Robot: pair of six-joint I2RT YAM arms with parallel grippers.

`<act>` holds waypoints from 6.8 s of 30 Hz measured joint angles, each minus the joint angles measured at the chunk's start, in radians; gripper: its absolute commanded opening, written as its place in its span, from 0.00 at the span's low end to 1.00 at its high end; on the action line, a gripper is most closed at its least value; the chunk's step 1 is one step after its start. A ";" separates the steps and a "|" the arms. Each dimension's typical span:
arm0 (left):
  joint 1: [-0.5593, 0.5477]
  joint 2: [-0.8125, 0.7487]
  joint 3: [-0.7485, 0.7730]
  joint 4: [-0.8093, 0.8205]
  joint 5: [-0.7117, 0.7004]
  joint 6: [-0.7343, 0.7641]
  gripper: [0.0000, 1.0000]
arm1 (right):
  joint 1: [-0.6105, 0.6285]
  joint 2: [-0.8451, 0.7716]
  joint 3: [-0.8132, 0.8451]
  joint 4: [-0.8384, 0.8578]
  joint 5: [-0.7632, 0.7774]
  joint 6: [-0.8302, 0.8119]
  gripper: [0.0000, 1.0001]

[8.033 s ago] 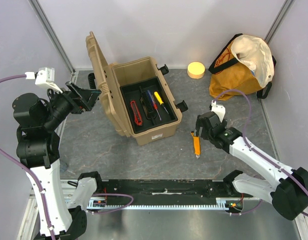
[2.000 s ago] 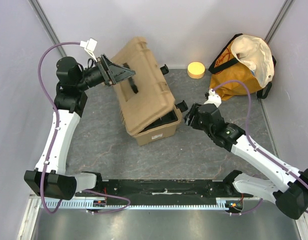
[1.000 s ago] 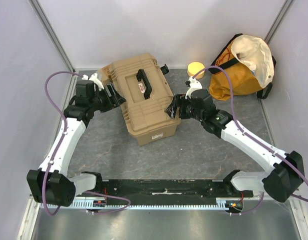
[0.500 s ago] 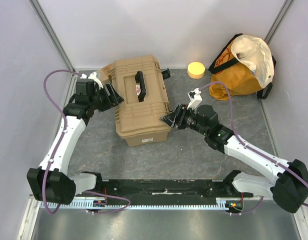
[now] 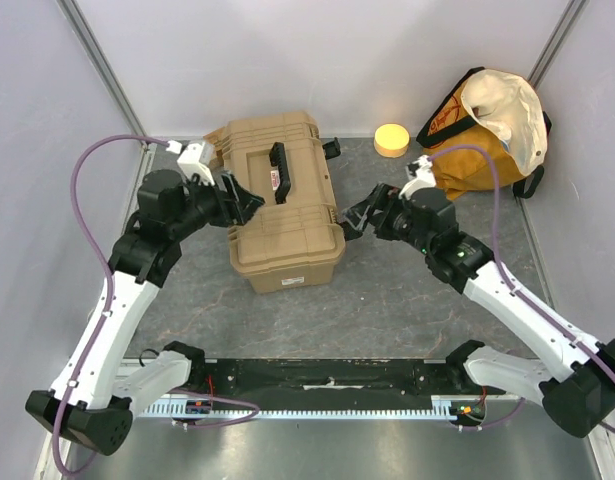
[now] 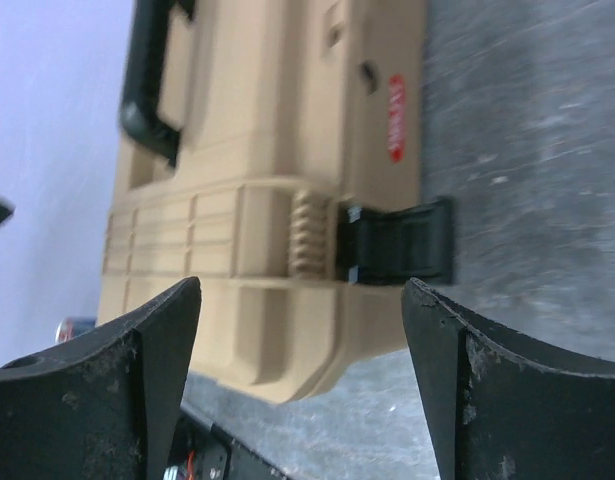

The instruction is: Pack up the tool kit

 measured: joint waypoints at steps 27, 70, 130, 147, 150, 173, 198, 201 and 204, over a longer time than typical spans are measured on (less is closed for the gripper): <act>-0.537 0.229 -0.024 0.013 -0.539 0.184 0.74 | -0.423 0.344 -0.495 0.720 -0.489 0.527 0.69; -0.551 0.237 -0.081 0.100 -0.624 0.157 0.73 | -0.204 0.742 -0.474 1.464 -0.508 0.911 0.98; -0.553 0.248 -0.072 0.085 -0.659 0.134 0.73 | -0.187 0.274 -0.223 0.556 -0.339 0.329 0.77; -0.553 0.250 -0.070 0.081 -0.660 0.133 0.73 | -0.159 0.287 -0.248 0.586 -0.294 0.293 0.90; -0.553 0.250 -0.070 0.081 -0.660 0.133 0.73 | -0.155 0.287 -0.267 0.619 -0.280 0.294 0.87; -0.553 0.257 -0.056 0.064 -0.659 0.130 0.73 | -0.132 0.229 -0.332 0.639 -0.195 0.262 0.98; -0.553 0.297 0.023 -0.033 -0.658 0.123 0.73 | -0.107 0.240 0.127 -0.178 0.225 -0.254 0.16; -0.553 0.298 0.023 -0.034 -0.658 0.123 0.72 | -0.105 0.330 0.188 -0.213 0.222 -0.318 0.08; -0.553 0.303 0.024 -0.035 -0.658 0.124 0.72 | -0.096 0.423 0.232 -0.240 0.216 -0.373 0.05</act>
